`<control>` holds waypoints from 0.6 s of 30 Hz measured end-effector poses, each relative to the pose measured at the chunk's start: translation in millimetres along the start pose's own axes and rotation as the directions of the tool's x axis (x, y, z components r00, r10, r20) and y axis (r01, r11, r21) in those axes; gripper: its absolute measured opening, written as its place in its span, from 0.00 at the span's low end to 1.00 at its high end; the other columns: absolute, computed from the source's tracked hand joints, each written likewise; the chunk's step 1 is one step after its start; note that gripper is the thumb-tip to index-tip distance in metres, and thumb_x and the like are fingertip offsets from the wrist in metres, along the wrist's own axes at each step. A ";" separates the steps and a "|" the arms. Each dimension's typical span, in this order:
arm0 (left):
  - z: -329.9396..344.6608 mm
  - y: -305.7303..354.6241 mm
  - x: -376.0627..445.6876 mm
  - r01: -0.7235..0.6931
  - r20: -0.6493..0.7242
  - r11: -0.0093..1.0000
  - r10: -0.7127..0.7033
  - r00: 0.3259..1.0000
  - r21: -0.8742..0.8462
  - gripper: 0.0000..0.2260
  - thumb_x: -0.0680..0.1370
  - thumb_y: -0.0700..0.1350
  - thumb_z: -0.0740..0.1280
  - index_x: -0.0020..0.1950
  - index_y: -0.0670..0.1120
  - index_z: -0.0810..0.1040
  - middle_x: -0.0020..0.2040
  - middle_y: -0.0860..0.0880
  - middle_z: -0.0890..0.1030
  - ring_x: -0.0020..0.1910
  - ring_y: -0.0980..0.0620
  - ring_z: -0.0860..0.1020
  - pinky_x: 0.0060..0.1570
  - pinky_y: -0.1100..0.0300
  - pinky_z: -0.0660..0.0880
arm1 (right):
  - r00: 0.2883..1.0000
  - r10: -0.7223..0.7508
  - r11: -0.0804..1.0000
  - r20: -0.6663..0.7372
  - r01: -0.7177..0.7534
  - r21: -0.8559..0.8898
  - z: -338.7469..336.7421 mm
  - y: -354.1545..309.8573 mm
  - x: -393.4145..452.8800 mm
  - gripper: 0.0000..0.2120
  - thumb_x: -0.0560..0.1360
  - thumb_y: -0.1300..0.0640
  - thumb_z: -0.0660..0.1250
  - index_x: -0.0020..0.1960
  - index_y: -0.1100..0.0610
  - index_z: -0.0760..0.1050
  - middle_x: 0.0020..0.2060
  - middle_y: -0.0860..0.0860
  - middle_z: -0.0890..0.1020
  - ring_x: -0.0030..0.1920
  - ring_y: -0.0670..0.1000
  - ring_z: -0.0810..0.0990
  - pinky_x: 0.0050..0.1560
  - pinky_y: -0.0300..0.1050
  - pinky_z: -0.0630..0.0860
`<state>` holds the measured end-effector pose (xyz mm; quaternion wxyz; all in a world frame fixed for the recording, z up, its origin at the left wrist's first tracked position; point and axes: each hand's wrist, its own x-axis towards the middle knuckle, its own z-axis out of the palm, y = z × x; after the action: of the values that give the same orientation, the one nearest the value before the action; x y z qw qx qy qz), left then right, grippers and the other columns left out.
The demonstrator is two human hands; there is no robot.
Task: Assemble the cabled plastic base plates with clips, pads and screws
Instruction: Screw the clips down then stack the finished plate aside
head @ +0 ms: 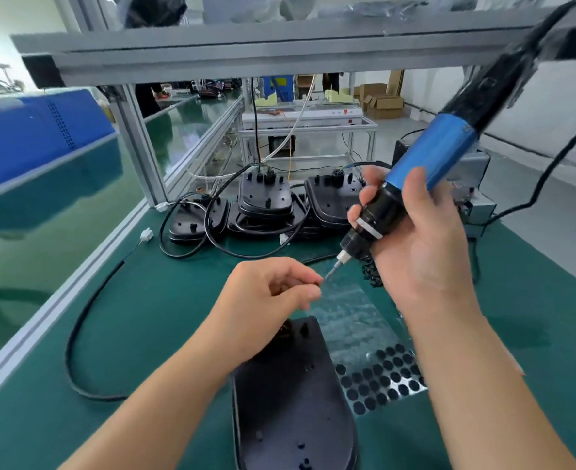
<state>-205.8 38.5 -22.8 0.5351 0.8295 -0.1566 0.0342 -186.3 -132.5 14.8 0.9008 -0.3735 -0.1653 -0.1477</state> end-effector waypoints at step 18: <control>-10.0 -7.9 -23.2 0.060 -0.091 0.976 -0.081 0.993 -0.208 0.08 0.75 0.40 0.70 0.43 0.54 0.82 0.38 0.52 0.85 0.35 0.56 0.81 0.43 0.63 0.79 | 0.981 -0.035 0.998 0.190 0.043 -0.035 34.3 18.4 -8.0 0.24 0.78 0.57 0.60 0.73 0.54 0.58 0.42 0.56 0.77 0.39 0.53 0.76 0.41 0.48 0.74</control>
<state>-224.4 55.6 -30.7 0.6256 0.7723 -0.1031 0.0399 -192.8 -94.2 22.9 0.8705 -0.3999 -0.2548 -0.1323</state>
